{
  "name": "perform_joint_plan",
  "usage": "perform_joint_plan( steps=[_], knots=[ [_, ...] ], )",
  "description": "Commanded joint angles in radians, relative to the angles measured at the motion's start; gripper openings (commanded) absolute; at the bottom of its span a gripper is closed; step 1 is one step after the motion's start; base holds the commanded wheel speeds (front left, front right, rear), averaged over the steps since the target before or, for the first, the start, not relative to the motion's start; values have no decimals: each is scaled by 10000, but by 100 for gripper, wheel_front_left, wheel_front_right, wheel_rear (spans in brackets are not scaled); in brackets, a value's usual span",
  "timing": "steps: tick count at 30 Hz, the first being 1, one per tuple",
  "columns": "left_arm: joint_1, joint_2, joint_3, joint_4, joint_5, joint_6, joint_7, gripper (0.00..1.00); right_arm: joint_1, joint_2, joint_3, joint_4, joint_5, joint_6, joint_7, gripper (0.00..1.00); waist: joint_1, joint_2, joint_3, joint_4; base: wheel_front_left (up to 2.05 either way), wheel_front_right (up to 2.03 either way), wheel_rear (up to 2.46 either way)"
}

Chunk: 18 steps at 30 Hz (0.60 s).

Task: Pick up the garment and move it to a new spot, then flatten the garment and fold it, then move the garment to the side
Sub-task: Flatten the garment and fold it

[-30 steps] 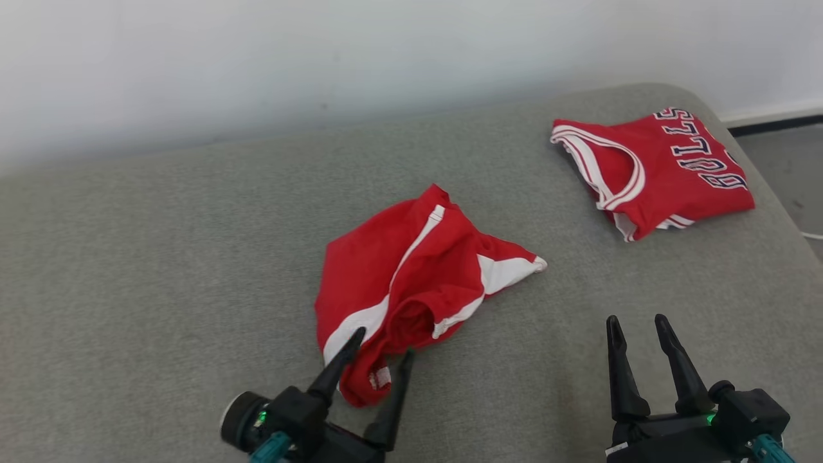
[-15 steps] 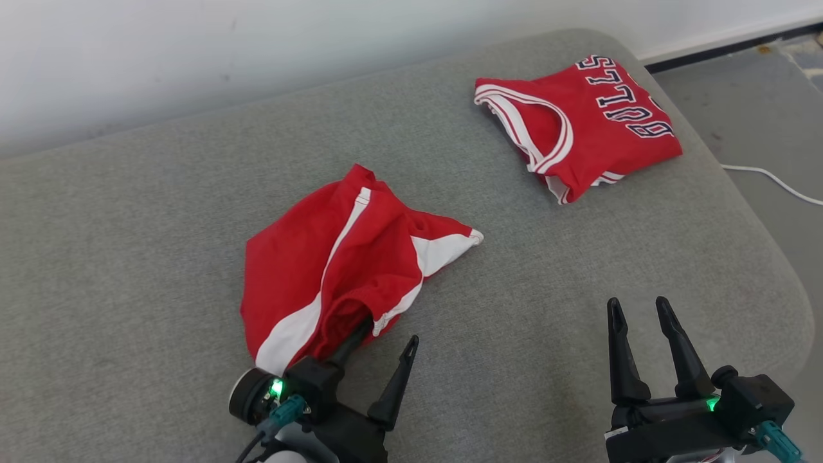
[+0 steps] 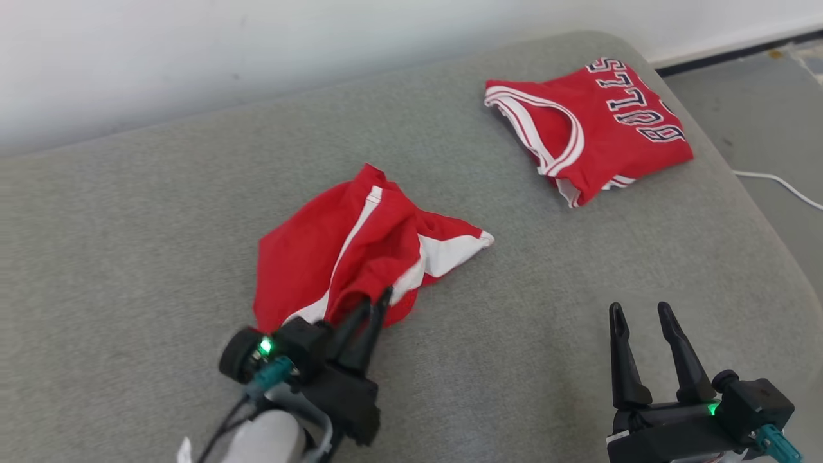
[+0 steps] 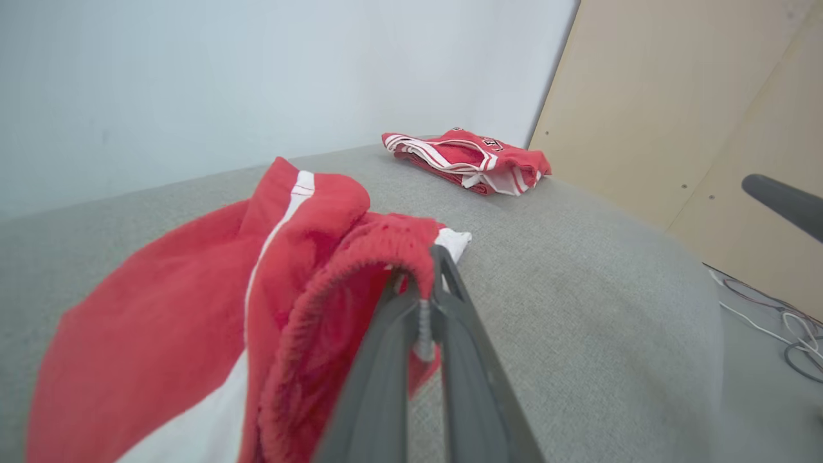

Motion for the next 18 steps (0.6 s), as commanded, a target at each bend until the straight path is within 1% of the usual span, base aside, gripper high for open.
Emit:
perform_joint_plan(
  steps=[1, 7, 11, 16, 18],
  knots=[
    [-290, 202, 32, -146, -113, 14, -2, 0, 126, 7, 16, 24, -45, -29, 1, 100, 0, -1, -306, 351, 0, 0, 0],
    [-1082, 1221, -159, -384, -149, 13, -2, 0, 243, 4, 119, 122, -49, -29, 0, 100, 0, -1, -661, 727, 0, 0, 0],
    [-1515, 2047, -235, -483, -375, 15, 2, 0, 397, 7, 177, 187, -5, -29, 0, 100, 0, -1, -826, 859, 0, 0, 0],
    [-1800, 2944, -381, -845, -781, 15, 125, 0, 568, 6, 213, 225, 46, -29, 0, 100, 0, -1, -937, 998, 0, 0, 0],
    [-1612, 3072, -367, -1071, -1037, 13, 120, 0, 546, 9, 226, 206, 53, -29, 0, 100, 0, -1, -920, 1041, 0, 0, 0]
  ],
)
